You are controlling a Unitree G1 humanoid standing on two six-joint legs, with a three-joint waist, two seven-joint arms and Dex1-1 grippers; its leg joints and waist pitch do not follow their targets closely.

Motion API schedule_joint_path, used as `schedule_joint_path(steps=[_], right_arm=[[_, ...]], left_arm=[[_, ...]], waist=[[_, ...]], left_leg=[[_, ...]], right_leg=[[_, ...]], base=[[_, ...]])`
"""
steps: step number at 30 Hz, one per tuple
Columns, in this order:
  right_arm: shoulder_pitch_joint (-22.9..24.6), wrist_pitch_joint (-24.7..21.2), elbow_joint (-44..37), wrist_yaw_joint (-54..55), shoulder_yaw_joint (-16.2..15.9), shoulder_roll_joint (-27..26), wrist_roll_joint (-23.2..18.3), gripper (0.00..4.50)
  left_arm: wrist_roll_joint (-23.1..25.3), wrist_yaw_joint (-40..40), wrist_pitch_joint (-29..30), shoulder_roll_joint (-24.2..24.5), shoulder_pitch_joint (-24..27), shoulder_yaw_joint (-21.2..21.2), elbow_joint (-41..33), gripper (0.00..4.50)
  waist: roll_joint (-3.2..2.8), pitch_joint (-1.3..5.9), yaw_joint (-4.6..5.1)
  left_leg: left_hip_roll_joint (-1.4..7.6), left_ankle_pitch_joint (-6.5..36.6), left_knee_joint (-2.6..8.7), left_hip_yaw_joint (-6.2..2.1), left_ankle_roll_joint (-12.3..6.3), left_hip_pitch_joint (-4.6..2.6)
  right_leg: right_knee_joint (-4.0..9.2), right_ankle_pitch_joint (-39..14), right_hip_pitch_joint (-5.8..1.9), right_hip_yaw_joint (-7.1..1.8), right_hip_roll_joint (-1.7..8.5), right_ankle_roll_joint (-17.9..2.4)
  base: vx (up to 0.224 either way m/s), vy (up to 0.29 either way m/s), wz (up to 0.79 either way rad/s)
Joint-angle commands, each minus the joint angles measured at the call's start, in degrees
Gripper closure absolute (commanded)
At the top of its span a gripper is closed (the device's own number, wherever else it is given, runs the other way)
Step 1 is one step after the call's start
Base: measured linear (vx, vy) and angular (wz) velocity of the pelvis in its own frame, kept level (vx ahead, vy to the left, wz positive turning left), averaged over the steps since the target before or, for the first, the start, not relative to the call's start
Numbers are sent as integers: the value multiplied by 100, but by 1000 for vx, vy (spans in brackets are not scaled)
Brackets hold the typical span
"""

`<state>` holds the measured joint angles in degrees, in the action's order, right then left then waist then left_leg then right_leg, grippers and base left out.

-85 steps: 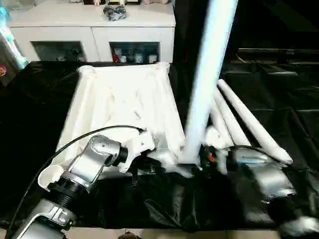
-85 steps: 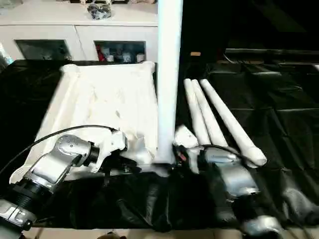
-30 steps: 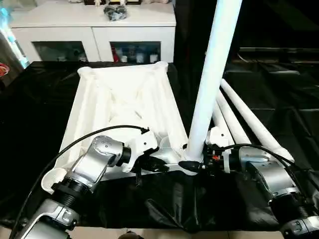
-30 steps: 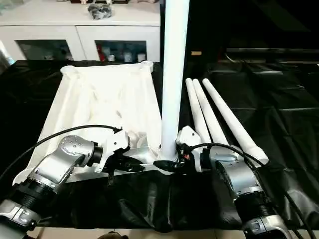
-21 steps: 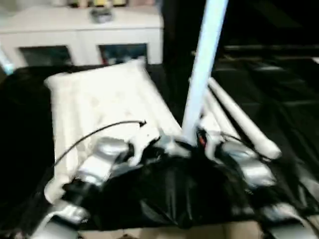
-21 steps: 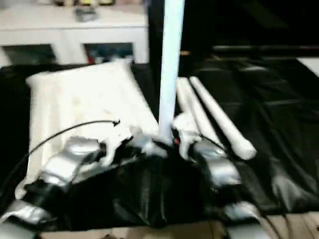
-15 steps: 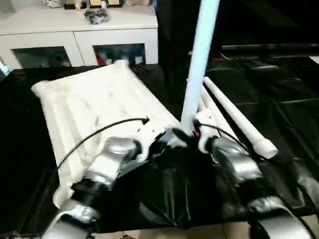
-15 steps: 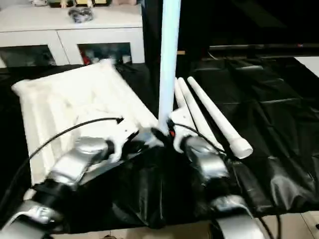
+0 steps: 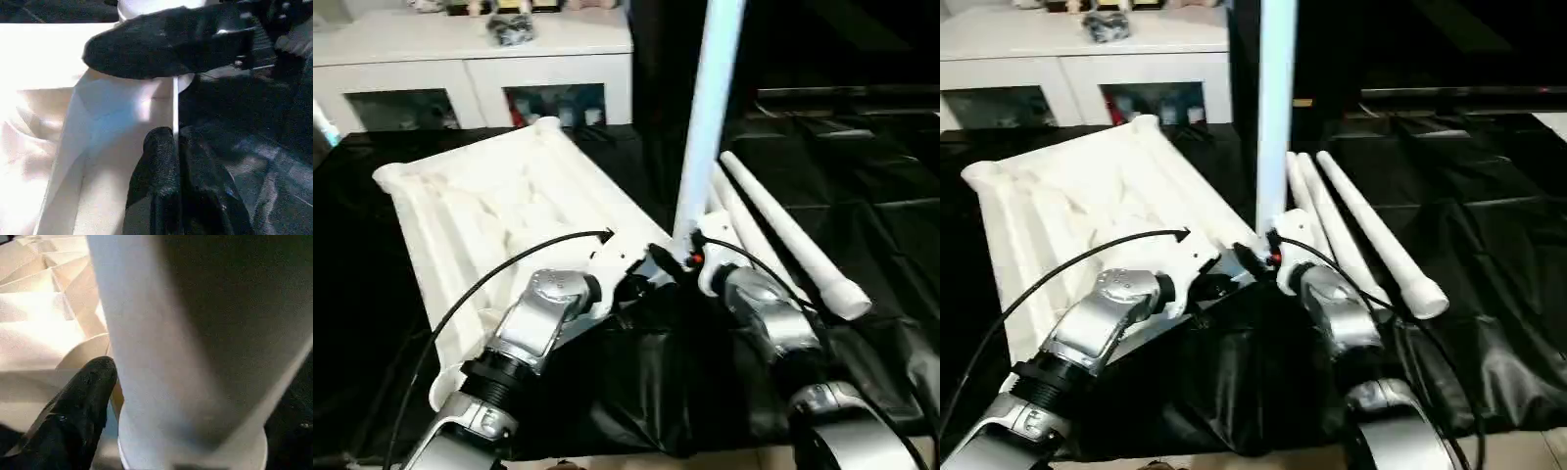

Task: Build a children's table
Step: Rotate leg to tighten, then rotate table base

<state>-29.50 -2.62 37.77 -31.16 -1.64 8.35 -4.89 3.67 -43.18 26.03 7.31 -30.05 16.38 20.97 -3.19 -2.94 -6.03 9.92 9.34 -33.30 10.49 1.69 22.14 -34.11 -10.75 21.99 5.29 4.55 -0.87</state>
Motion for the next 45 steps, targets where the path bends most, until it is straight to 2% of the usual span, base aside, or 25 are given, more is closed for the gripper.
schedule_joint_path(steps=[1,3,6,8,9,12,13,16,17,19,21,23,26,27,28,31,32,33,35,38,40,42,43,44,45], right_arm=[[227,-236,-440,-313,-64,142,-110,65],[460,-296,-913,-564,-98,373,-155,59],[789,-288,-1534,-896,-170,782,-139,59],[1005,-258,-1881,-1150,-187,1046,-163,59],[1162,-233,-2115,-1318,-169,1242,-174,59],[1299,-271,-2332,-1489,-98,1460,-220,59],[1351,-314,-2429,-1594,-63,1564,-263,59],[1460,-569,-2719,-1820,0,1783,-454,59],[1530,-873,-3075,-1956,69,1926,-676,59],[1539,-1088,-3292,-1969,49,1916,-770,59],[1540,-1118,-3340,-1956,25,1903,-767,59],[1511,-1325,-3479,-1936,-155,1779,-782,59],[1444,-1555,-3577,-1847,-427,1600,-733,59],[1386,-1651,-3581,-1763,-587,1488,-654,59],[1306,-1797,-3539,-1650,-672,1383,-604,59],[1147,-2058,-3433,-1445,-785,1179,-523,59],[1097,-2163,-3415,-1398,-850,1119,-468,59],[1080,-2241,-3446,-1407,-920,1080,-450,59],[1063,-2381,-3523,-1428,-1021,1052,-447,59],[1024,-2521,-3546,-1374,-1091,1067,-426,59],[984,-2594,-3489,-1335,-1125,1092,-379,59],[958,-2670,-3437,-1322,-1174,1130,-320,59],[959,-2709,-3428,-1355,-1222,1171,-291,59],[975,-2700,-3436,-1401,-1272,1215,-261,59],[997,-2740,-3467,-1471,-1342,1279,-250,59]], left_arm=[[-170,-9,-268,-184,-86,24,-151,450],[-104,151,-273,-189,-121,-16,-51,406],[-96,149,-287,-132,-136,-44,-9,392],[-91,166,-312,-82,-122,-62,-16,382],[-44,243,-375,-36,-120,-77,9,355],[-29,273,-376,16,-131,-117,1,345],[-44,278,-383,42,-125,-161,-44,328],[-121,279,-376,120,-131,-297,-139,328],[-201,317,-360,365,-168,-544,-244,328],[-228,457,-332,598,-261,-801,-255,328],[-221,522,-331,660,-294,-865,-242,328],[-200,681,-294,954,-442,-1130,-178,328],[-33,835,-223,1380,-587,-1311,-76,328],[136,941,-194,1659,-661,-1334,25,328],[308,1081,-141,1876,-697,-1321,122,328],[646,1355,46,2247,-728,-1265,308,328],[790,1441,156,2389,-721,-1229,369,328],[897,1533,213,2508,-697,-1223,418,328],[1060,1706,356,2691,-645,-1220,464,328],[1201,1844,568,2884,-550,-1184,448,328],[1236,1831,693,2965,-472,-1166,422,328],[1294,1732,809,3025,-377,-1108,378,328],[1301,1649,837,3046,-326,-1072,364,328],[1269,1521,838,3055,-276,-1033,346,353],[1169,1299,822,3051,-206,-986,305,353]], waist=[[89,380,2],[97,386,-41],[113,388,-104],[125,378,-99],[125,377,-88],[144,360,-76],[143,360,-66],[139,355,-64],[127,363,-70],[113,373,-66],[103,377,-52],[115,376,-65],[85,384,-69],[59,387,-60],[64,383,-38],[37,376,-6],[49,375,-5],[24,383,-24],[17,383,-50],[9,393,-79],[24,390,-85],[29,376,-80],[56,367,-70],[45,369,-84],[48,368,-93]], left_leg=[[369,1218,385,-149,-329,-100],[372,1171,369,-140,-378,-110],[374,1149,359,-146,-401,-95],[370,1147,365,-152,-427,-70],[371,1186,364,-156,-442,-77],[350,1228,359,-154,-475,-58],[349,1246,357,-156,-480,-65],[350,1257,356,-161,-503,-68],[362,1228,352,-167,-518,-78],[368,1185,353,-173,-533,-78],[361,1177,346,-169,-509,-90],[355,1182,344,-164,-478,-99],[367,1170,358,-183,-406,-102],[365,1181,362,-190,-373,-114],[357,1188,366,-190,-353,-99],[349,1338,384,-196,-185,-126],[365,1373,393,-197,-117,-142],[370,1384,392,-196,-76,-152],[376,1424,399,-195,-27,-161],[386,1414,406,-203,54,-161],[376,1426,406,-202,74,-147],[369,1505,414,-206,102,-137],[369,1527,420,-203,95,-132],[369,1577,412,-200,104,-149],[373,1569,413,-204,105,-151]], right_leg=[[396,-985,-233,-342,485,-1117],[409,-1015,-225,-343,496,-1076],[433,-1151,-244,-337,507,-981],[430,-1126,-249,-325,491,-961],[431,-1166,-242,-323,501,-981],[474,-1426,-252,-313,503,-907],[477,-1517,-242,-310,498,-906],[487,-1594,-247,-302,488,-897],[473,-1503,-239,-304,478,-921],[442,-1350,-231,-303,469,-946],[434,-1269,-214,-293,457,-995],[430,-1298,-211,-293,467,-1029],[396,-1211,-204,-294,456,-1029],[383,-1151,-190,-296,444,-1029],[375,-1126,-193,-296,439,-1026],[374,-1198,-183,-304,443,-996],[370,-1194,-177,-313,448,-1010],[364,-1165,-169,-321,456,-1013],[358,-1087,-156,-329,454,-1008],[323,-842,-159,-335,458,-1033],[316,-856,-172,-335,474,-1039],[335,-1054,-177,-339,489,-1016],[351,-1125,-178,-340,489,-997],[368,-1262,-159,-347,500,-968],[374,-1300,-161,-352,507,-952]], base=[[0,0,0],[0,0,0],[0,0,0],[0,0,0],[0,0,0],[0,0,0],[0,0,0],[0,0,0],[0,0,0],[0,0,0],[0,0,0],[0,0,0],[0,0,0],[0,0,0],[0,0,0],[0,0,0],[0,0,0],[0,0,0],[0,0,0],[0,0,0],[0,0,0],[0,0,0],[0,0,0],[0,0,0],[0,0,0]])
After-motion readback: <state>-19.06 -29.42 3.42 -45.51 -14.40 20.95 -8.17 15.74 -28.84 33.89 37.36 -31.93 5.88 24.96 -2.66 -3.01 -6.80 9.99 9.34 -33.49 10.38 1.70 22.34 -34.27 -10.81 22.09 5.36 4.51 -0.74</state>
